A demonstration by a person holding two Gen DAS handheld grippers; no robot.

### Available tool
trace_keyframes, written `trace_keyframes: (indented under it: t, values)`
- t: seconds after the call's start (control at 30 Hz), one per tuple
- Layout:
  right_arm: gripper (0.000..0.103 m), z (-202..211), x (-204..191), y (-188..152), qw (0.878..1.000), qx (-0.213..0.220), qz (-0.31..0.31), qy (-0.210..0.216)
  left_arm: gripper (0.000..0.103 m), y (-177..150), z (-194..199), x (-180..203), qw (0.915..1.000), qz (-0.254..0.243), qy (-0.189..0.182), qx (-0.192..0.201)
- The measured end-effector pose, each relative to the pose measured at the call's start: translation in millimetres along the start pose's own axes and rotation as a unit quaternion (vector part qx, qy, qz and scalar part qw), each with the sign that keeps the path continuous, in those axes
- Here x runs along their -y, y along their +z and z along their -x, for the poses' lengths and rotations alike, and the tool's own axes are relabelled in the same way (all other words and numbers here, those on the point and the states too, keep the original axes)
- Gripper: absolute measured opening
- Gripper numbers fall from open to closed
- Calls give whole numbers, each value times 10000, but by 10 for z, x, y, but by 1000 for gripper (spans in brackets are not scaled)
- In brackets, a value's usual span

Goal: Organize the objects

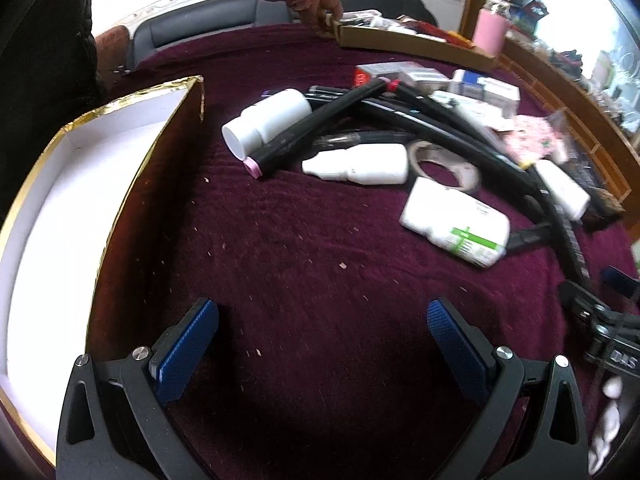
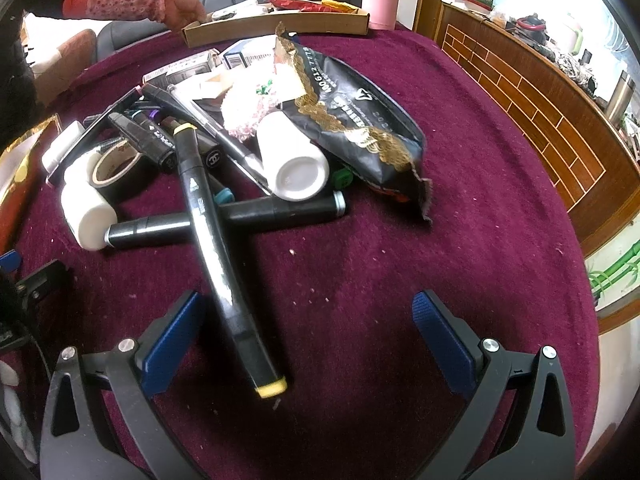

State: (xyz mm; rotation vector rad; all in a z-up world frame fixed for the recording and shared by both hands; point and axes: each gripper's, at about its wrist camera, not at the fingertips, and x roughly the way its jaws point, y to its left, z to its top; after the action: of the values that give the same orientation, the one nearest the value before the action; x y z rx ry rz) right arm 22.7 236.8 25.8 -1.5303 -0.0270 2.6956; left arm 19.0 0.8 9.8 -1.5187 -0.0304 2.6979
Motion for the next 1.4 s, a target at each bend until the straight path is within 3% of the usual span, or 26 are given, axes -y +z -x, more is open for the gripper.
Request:
trace_keyframes:
  t: [0.1,0.23,0.47,0.83,1.13,1.17,1.23,1.4]
  values:
    - [103,120,37,-26,10000,30,-21,-93,101,-18,179,-45,9994,-31,-242,243]
    - [103,458,156,-112,9989,448,-126,-112,101,28,435,-149,9971,-154,-406,626]
    - [103,888,319,-188,9930,1145,-264,-119,101,176,438,-83,9962,144,-717,482]
    - [103,914,282,-201,9904,1372,-174,88,101,368,14,416,9997,188,-148,64]
    - [103,848,369,-225,9900,1365,-253,252,84,387,-216,524,9995,197,-159,-175]
    - [103,839,370,-223,9901,1357,-252,248,78,402,-223,515,9994,228,-182,-164]
    - [103,829,366,-212,9902,1346,-254,272,54,429,-240,511,9994,217,-212,-172]
    - [103,839,301,-167,9899,1350,-198,378,51,358,-257,566,9998,-171,-38,2]
